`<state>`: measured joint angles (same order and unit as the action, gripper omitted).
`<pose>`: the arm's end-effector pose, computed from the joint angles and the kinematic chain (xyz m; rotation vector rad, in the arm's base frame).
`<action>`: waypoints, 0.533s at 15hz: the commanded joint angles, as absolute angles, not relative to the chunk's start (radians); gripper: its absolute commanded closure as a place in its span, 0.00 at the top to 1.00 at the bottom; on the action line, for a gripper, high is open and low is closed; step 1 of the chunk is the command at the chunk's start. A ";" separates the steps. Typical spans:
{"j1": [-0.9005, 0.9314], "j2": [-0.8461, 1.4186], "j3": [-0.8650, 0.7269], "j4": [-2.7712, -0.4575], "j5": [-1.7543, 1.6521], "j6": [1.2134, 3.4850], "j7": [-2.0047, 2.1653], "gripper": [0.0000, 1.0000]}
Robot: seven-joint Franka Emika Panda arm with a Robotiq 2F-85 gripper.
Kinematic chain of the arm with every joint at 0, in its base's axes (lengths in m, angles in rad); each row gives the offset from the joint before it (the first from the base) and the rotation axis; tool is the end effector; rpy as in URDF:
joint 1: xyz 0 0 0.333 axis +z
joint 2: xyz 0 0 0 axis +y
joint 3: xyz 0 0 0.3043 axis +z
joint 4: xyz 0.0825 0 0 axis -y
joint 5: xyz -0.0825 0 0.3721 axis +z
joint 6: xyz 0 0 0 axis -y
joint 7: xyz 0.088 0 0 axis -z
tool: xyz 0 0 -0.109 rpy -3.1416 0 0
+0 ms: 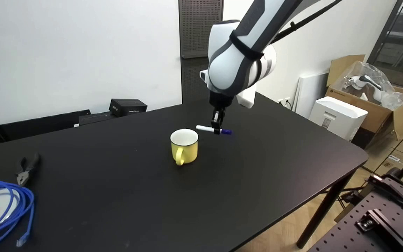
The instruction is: Put the marker into the mug cup
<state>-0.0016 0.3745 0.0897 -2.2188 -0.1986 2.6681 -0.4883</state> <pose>0.5454 0.0545 0.2101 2.8526 1.1101 0.0980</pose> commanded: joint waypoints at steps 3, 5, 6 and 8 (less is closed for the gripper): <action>0.022 0.212 0.127 -2.177 -0.178 2.373 -0.502 0.05; 0.041 0.186 0.133 -2.135 -0.179 2.250 -0.500 0.05; 0.049 0.180 0.136 -2.113 -0.179 2.196 -0.502 0.05; 0.066 0.187 0.141 -2.063 -0.182 2.102 -0.507 0.05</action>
<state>0.0461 0.1796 0.1368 -2.1384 -0.1917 2.2273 -0.4931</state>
